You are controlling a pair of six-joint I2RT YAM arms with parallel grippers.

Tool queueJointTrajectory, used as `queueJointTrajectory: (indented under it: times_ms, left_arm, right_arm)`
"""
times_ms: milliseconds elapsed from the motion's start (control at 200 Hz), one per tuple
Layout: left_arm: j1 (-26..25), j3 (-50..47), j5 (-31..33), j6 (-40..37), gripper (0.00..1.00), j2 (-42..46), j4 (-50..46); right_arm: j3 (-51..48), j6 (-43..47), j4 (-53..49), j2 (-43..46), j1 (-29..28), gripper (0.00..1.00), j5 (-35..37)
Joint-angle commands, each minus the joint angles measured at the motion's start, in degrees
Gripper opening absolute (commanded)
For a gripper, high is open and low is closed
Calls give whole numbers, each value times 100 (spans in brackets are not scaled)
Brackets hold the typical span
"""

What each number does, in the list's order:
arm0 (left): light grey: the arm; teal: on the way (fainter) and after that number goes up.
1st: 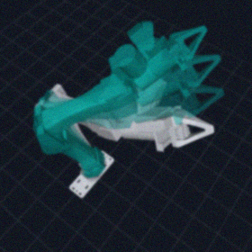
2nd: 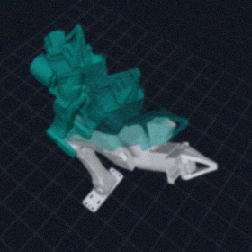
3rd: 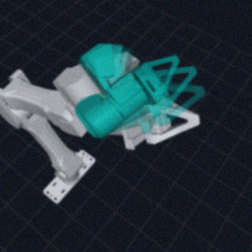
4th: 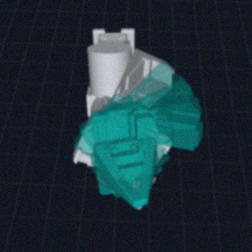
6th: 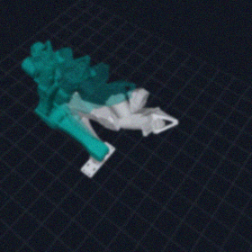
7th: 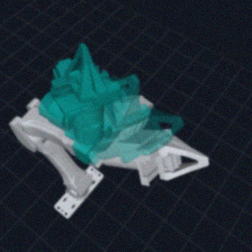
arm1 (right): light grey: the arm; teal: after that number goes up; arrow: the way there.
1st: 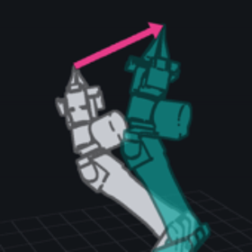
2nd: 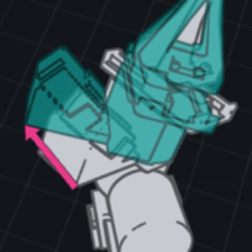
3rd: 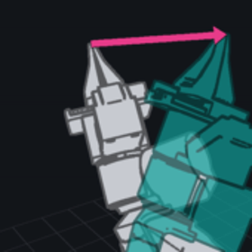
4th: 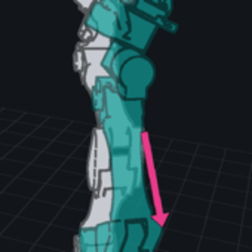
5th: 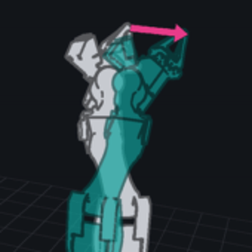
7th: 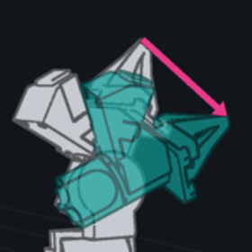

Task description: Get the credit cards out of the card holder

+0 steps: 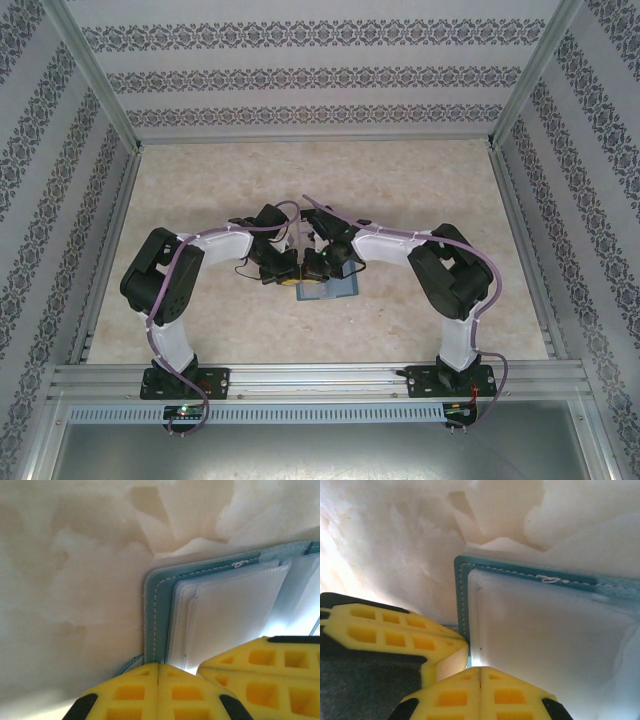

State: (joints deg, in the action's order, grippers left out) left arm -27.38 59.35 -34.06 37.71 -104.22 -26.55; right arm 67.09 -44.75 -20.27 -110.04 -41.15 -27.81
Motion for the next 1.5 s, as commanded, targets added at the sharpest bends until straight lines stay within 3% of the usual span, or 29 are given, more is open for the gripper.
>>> queueJointTrajectory:
  times_ms: [0,580,1499]
  left_arm:
    - [-44,-4,127,-134,0,-109,-328]
    - [-49,7,141,-145,0,-111,-369]
    - [-44,61,153,-167,0,-119,-438]
  right_arm:
    - [1,-51,24,-137,-85,3,-80]
    - [263,313,-981,-88,-183,9,838]
    - [831,673,-2014,-147,-353,35,1813]
